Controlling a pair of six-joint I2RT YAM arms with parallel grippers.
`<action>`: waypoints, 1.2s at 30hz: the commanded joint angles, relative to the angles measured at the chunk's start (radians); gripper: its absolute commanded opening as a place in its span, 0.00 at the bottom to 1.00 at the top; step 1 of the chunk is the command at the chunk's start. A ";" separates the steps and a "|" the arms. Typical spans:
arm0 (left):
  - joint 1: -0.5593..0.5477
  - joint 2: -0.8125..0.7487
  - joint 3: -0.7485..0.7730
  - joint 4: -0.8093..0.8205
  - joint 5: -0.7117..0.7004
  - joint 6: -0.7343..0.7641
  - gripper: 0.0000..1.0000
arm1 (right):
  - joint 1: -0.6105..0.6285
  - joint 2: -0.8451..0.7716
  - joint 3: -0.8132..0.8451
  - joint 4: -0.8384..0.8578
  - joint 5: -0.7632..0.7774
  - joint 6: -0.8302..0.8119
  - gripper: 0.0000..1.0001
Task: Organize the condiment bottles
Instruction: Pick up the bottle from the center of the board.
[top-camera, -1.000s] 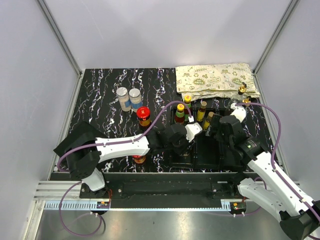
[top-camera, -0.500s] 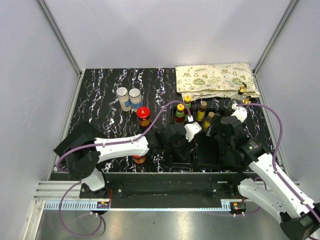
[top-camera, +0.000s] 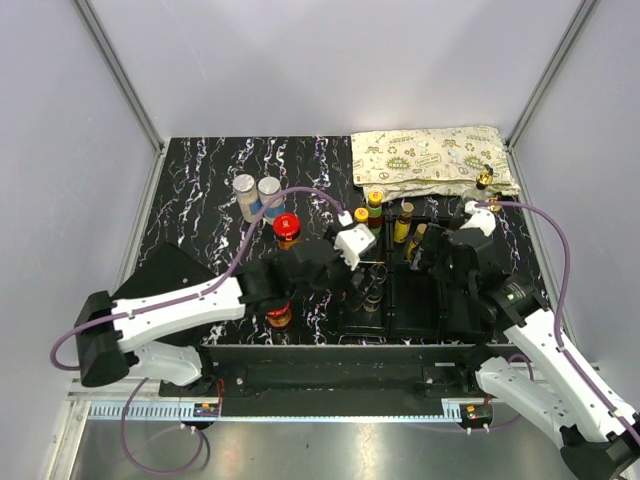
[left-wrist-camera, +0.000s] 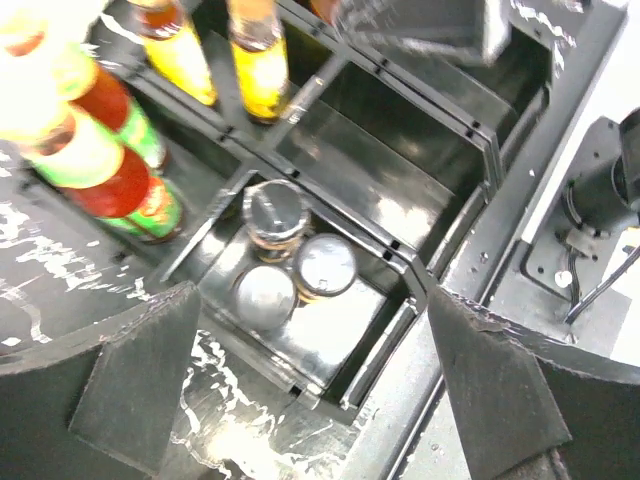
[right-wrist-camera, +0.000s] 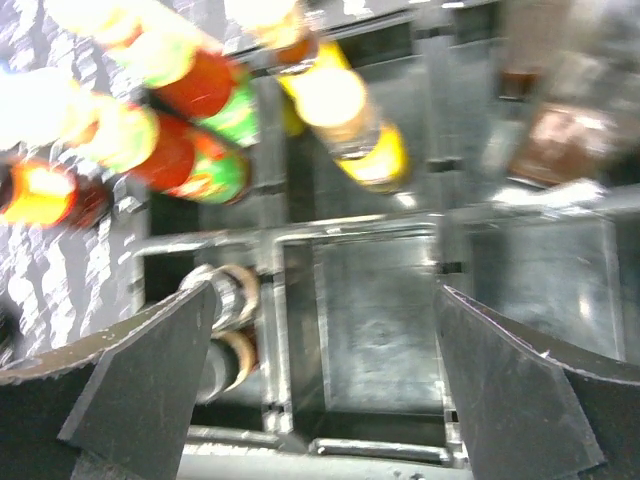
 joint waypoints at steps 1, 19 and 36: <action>0.000 -0.084 -0.009 -0.061 -0.185 -0.054 0.99 | -0.004 0.052 0.074 0.073 -0.303 -0.109 1.00; 0.176 -0.466 -0.129 -0.489 -0.523 -0.498 0.99 | 0.392 0.394 0.302 0.191 -0.457 -0.175 1.00; 0.685 -0.414 -0.169 -0.543 -0.393 -0.493 0.99 | 0.679 0.790 0.520 0.341 -0.186 -0.284 1.00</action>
